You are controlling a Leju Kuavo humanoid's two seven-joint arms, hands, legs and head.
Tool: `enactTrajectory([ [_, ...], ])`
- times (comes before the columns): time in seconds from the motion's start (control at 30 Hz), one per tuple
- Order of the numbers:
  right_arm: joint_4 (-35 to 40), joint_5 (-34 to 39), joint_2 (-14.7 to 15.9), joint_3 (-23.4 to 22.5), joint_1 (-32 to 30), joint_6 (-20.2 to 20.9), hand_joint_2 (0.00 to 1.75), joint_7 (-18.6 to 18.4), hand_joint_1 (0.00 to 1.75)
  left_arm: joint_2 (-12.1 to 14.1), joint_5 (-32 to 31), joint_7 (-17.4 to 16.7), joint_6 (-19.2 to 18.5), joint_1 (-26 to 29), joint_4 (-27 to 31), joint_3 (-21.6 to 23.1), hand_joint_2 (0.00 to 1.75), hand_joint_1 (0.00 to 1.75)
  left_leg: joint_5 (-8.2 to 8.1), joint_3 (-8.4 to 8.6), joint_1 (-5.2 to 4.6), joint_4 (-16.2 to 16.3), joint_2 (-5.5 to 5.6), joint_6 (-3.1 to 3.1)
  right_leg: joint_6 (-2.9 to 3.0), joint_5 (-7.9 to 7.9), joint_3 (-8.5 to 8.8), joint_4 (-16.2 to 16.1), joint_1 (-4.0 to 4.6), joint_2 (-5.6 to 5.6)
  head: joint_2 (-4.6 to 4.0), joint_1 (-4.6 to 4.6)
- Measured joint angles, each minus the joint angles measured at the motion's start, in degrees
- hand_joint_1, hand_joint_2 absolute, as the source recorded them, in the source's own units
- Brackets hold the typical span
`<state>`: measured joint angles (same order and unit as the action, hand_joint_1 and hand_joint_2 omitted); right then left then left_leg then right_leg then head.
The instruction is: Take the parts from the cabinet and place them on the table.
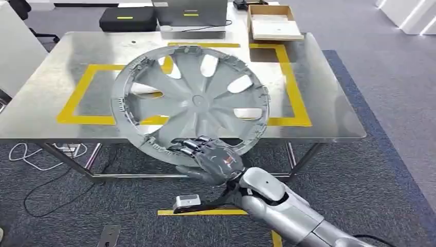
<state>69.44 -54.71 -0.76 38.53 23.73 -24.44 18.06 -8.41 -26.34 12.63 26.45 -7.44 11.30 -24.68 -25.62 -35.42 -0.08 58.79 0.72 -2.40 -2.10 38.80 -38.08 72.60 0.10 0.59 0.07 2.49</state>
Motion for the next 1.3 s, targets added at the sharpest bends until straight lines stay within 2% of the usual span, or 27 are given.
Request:
enactTrajectory([
  [0.03,-0.49,-0.11,0.04,-0.13,1.00,0.58,1.75,-0.31,1.75,0.02,-0.20,-0.07,-0.09,0.00,0.00,0.00,1.75,0.00,-0.26,0.05,-0.13,0.07,0.01,-0.09,-0.03,-0.16,-2.14,2.25,0.00,-0.03,0.00,-0.04],
  [0.07,-1.29,-0.11,0.13,-0.43,1.97,1.29,1.75,-0.57,1.75,0.04,-0.48,-0.24,-0.19,-0.05,0.00,0.04,1.75,0.00,-0.55,0.29,-0.25,0.11,0.10,-0.15,0.07,-2.46,-2.58,1.14,0.01,-0.04,0.00,0.00],
  [0.1,-1.69,-0.09,0.15,-0.68,2.80,1.71,1.75,-0.77,1.75,0.00,-0.66,-0.31,-0.24,-0.13,0.00,0.07,1.75,0.00,-0.83,0.63,-0.39,0.12,0.26,-0.16,0.24,-5.35,-1.82,-1.88,0.04,-0.04,0.00,-0.06],
  [0.13,-2.38,0.06,0.15,-1.07,3.88,2.56,1.75,-0.90,1.75,-0.04,-0.91,-0.52,-0.33,-0.26,0.00,0.13,1.75,0.00,-1.23,1.15,-0.52,0.13,0.44,-0.17,0.69,-9.33,-0.09,-7.23,0.12,-0.01,0.00,-0.04],
  [0.17,-2.87,0.13,0.13,-1.27,5.02,3.40,1.75,-1.05,1.75,-0.09,-1.27,-0.72,-0.50,-0.36,0.00,0.18,1.75,0.00,-1.57,1.60,-0.64,0.13,0.51,-0.11,1.07,-12.08,1.35,-11.51,0.24,0.02,0.00,-0.06],
  [0.2,-3.86,0.13,0.13,-1.31,6.90,4.60,1.75,-1.23,1.75,-0.18,-1.68,-1.03,-0.76,-0.54,0.00,0.24,1.75,0.00,-1.83,1.68,-0.76,0.05,0.50,0.05,1.58,-11.77,2.50,-12.84,0.40,0.10,0.00,0.13],
  [0.23,-5.89,0.13,-0.15,-1.29,9.51,6.27,1.75,-1.44,1.75,-0.22,-2.20,-1.22,-0.92,-0.96,0.00,0.31,1.75,0.00,-1.78,1.30,-0.79,0.35,0.50,0.27,1.64,-11.99,2.93,-14.07,0.46,0.02,0.02,0.36],
  [0.3,-8.47,0.50,-0.57,-1.33,13.24,8.01,1.75,-1.66,1.75,-0.57,-2.67,-1.57,-1.09,-1.45,0.00,0.42,1.75,0.00,-1.67,1.20,-0.57,0.06,0.46,0.74,1.95,-11.94,2.75,-13.93,0.71,0.11,0.02,0.28],
  [0.37,-11.77,3.18,-1.86,-1.70,16.93,10.27,1.75,-1.29,1.75,-0.63,-3.49,-2.01,-1.70,-1.93,0.07,0.48,1.75,0.00,-2.38,1.26,-0.73,0.24,0.43,1.33,2.27,-12.27,3.65,-15.07,-0.16,-0.11,0.02,0.11],
  [0.4,-13.43,3.97,-2.53,-2.10,18.60,10.95,1.75,-1.27,1.75,-0.79,-4.09,-2.12,-1.73,-2.24,0.07,0.61,1.75,0.00,-3.08,0.63,-0.82,1.81,0.26,1.84,2.41,-12.19,3.99,-15.32,-0.28,-0.15,0.02,0.52],
  [0.5,-19.21,4.61,-4.65,-2.93,22.90,11.42,1.75,-1.60,1.75,-0.85,-5.09,-3.06,-1.96,-3.17,0.07,1.24,1.75,0.00,-7.39,-6.19,0.27,14.19,0.02,3.05,2.69,-11.70,4.50,-15.29,-0.36,-0.47,0.02,0.48],
  [0.53,-21.21,4.65,-5.09,-3.02,24.10,11.42,1.75,-1.69,1.75,-0.85,-5.42,-3.17,-2.30,-3.15,0.07,1.47,1.75,0.00,-7.57,-7.94,0.54,16.77,-0.03,3.32,2.62,-11.52,4.67,-15.25,-0.42,-0.50,0.02,0.55],
  [0.57,-22.95,4.23,-5.50,-3.19,24.89,11.33,1.75,-2.35,1.75,-0.87,-5.64,-3.32,-2.38,-3.11,0.07,1.64,1.75,0.00,-6.35,-8.24,0.75,16.56,-0.05,3.51,2.59,-11.34,4.92,-15.24,-0.47,-0.50,0.02,0.57],
  [0.6,-24.49,2.92,-5.77,-3.28,25.69,11.22,1.75,-3.72,1.75,-0.85,-6.05,-3.54,-2.45,-3.15,0.07,1.75,1.75,0.00,-4.07,-7.61,0.97,14.25,-0.12,3.67,2.43,-11.09,5.24,-15.21,-0.56,-0.49,0.02,0.50],
  [0.67,-30.18,-0.44,-6.38,-2.97,29.02,11.88,1.75,-7.83,1.75,-0.85,-7.30,-4.20,-2.45,-3.48,0.07,2.03,1.75,0.00,2.34,-3.81,1.24,4.42,-0.29,3.85,1.91,-10.37,5.89,-14.88,-0.84,-0.51,0.02,0.59],
  [0.7,-33.12,-1.83,-6.38,-2.84,30.48,12.61,1.75,-9.52,1.75,-0.94,-7.84,-4.50,-2.45,-3.58,0.07,2.25,1.75,0.00,2.43,-2.70,1.19,2.11,-0.37,3.89,1.48,-10.06,5.97,-14.89,-0.81,-0.56,0.02,0.52],
  [0.73,-35.58,-2.58,-6.36,-2.80,31.90,13.21,1.75,-10.65,1.75,-1.01,-8.15,-4.74,-2.49,-3.83,0.07,2.45,1.75,0.00,2.00,-2.06,0.85,0.68,-0.30,3.57,1.10,-9.90,5.60,-14.59,-0.49,-0.63,0.02,0.72],
  [0.83,-41.39,-3.41,-5.90,-2.80,33.62,15.24,1.75,-12.92,1.75,-1.16,-9.15,-5.20,-2.69,-3.72,0.07,3.08,1.75,0.00,1.24,-2.21,0.55,0.56,-0.31,2.37,0.22,-10.06,5.49,-15.03,-0.68,-0.82,0.02,0.39],
  [0.9,-43.55,-2.42,-5.24,-3.13,33.51,15.90,1.75,-12.70,1.75,-1.33,-9.57,-5.40,-2.58,-3.90,0.07,3.17,1.75,0.00,1.26,-1.73,0.83,0.08,-0.32,1.50,-0.34,-8.76,4.59,-13.76,-0.80,-0.68,0.02,0.22],
  [0.97,-46.03,-2.21,-4.26,-4.04,33.32,15.98,1.75,-13.27,1.75,-1.46,-9.38,-6.23,-1.71,-4.15,0.07,3.15,1.75,0.00,1.06,-1.73,0.73,0.10,-0.31,0.86,-0.45,-5.48,0.08,-5.44,-0.77,-0.60,0.00,-0.04],
  [1.03,-47.65,-2.30,-3.58,-4.20,32.33,15.94,1.75,-13.62,1.75,-1.46,-9.24,-6.65,-1.40,-4.01,0.07,3.08,1.75,0.00,0.80,-1.62,0.60,0.13,-0.31,0.47,-0.62,-3.34,-5.27,3.04,-0.76,-0.57,0.00,-0.06],
  [1.07,-48.17,-1.93,-3.09,-4.41,31.83,15.94,1.75,-13.58,1.75,-1.46,-9.22,-6.80,-1.38,-3.94,0.07,3.04,1.75,0.00,0.68,-1.48,0.59,0.14,-0.24,0.38,-0.63,-4.27,-6.35,3.65,-0.76,-0.57,0.00,-0.06],
  [1.1,-48.53,-1.44,-2.88,-4.72,31.50,15.90,1.75,-13.16,1.75,-1.44,-9.13,-6.80,-1.38,-3.91,0.07,3.02,1.75,0.00,0.53,-1.28,0.58,0.14,-0.09,0.38,-0.57,-6.06,-6.17,2.19,-0.76,-0.57,0.00,-0.09],
  [1.17,-49.18,-0.15,-2.08,-5.99,31.24,15.79,1.75,-11.52,1.75,-1.44,-9.00,-6.60,-1.40,-3.89,0.07,2.95,1.75,0.00,0.02,-0.60,0.57,0.23,0.15,0.67,-0.13,-12.75,-2.34,-8.13,-0.74,-0.58,0.00,-0.24],
  [1.2,-49.40,0.13,-1.90,-6.32,31.24,15.76,1.75,-11.13,1.75,-1.44,-8.94,-6.51,-1.40,-3.89,0.07,2.93,1.75,0.00,-0.26,-0.52,0.56,0.25,0.14,0.92,0.13,-14.58,-0.80,-12.48,-0.71,-0.64,0.00,-0.28],
  [1.23,-49.69,0.17,-1.81,-6.62,31.26,15.57,0.00,-10.86,0.00,-1.44,-8.94,-6.43,-1.40,-3.98,0.07,2.91,1.75,0.00,-0.45,-0.84,0.05,0.58,0.10,1.26,0.10,-13.92,0.51,-13.47,-0.46,-0.60,0.02,-0.24],
  [1.3,-49.95,0.20,-1.56,-7.23,30.81,14.59,0.00,-10.01,0.00,-1.42,-9.29,-6.36,-1.44,-3.92,0.07,2.91,1.75,0.00,-0.27,-0.94,0.16,0.53,0.01,1.62,0.35,-13.53,0.52,-13.93,-0.45,-0.39,0.02,-0.15],
])
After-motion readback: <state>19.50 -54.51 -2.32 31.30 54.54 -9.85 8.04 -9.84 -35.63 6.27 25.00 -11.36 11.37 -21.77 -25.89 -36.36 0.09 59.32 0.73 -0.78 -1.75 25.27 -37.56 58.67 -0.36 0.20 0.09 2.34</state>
